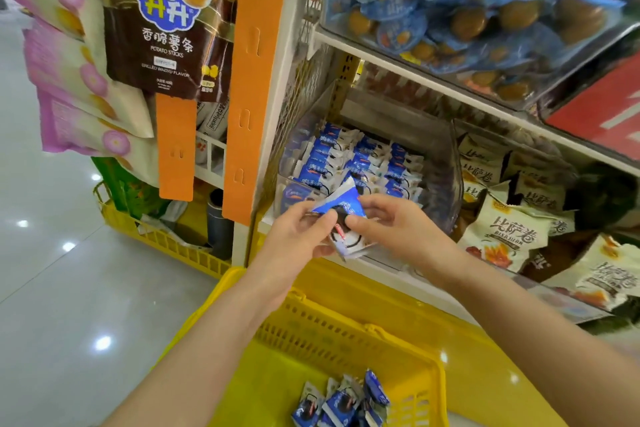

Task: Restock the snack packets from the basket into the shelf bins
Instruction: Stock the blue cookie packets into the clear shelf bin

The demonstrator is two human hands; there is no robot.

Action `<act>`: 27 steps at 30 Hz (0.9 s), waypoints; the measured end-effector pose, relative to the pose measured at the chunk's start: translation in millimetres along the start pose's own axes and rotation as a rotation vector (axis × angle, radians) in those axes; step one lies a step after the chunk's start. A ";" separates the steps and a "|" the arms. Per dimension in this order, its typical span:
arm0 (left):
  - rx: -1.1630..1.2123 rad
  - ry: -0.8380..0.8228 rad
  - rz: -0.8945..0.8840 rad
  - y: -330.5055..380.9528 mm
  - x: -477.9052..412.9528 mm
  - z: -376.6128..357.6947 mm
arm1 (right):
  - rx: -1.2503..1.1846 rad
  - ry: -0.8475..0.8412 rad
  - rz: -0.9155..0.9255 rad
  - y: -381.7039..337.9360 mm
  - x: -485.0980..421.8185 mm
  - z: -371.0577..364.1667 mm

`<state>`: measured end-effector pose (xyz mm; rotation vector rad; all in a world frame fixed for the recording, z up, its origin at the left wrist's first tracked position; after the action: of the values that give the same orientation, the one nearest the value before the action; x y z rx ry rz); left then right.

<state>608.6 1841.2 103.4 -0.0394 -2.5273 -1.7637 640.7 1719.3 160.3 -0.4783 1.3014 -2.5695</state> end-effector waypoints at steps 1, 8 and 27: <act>-0.008 0.004 -0.015 0.6 1.5 -2.0 | 0.003 0.006 0.001 1.5 2.9 2.2; -0.687 -0.018 -0.330 31.0 -3.6 -24.0 | 0.313 0.281 0.092 -8.7 13.0 61.4; -1.378 -0.101 -0.697 13.6 -51.3 -35.7 | 1.066 0.000 -0.135 49.2 -76.1 58.1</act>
<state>661.7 1813.0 125.2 0.7409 -0.8559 -3.3677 735.6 1673.4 138.4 -0.3272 -0.2165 -2.8716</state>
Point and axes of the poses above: each hand's wrist, its own x-axis away from the middle knuckle, its own z-axis out of the back of the hand, y = z × x, the point moved 7 cm from there along -x, towards the middle knuckle, and after that the axes turned 3 degrees about -z, right-handed, at the moved point
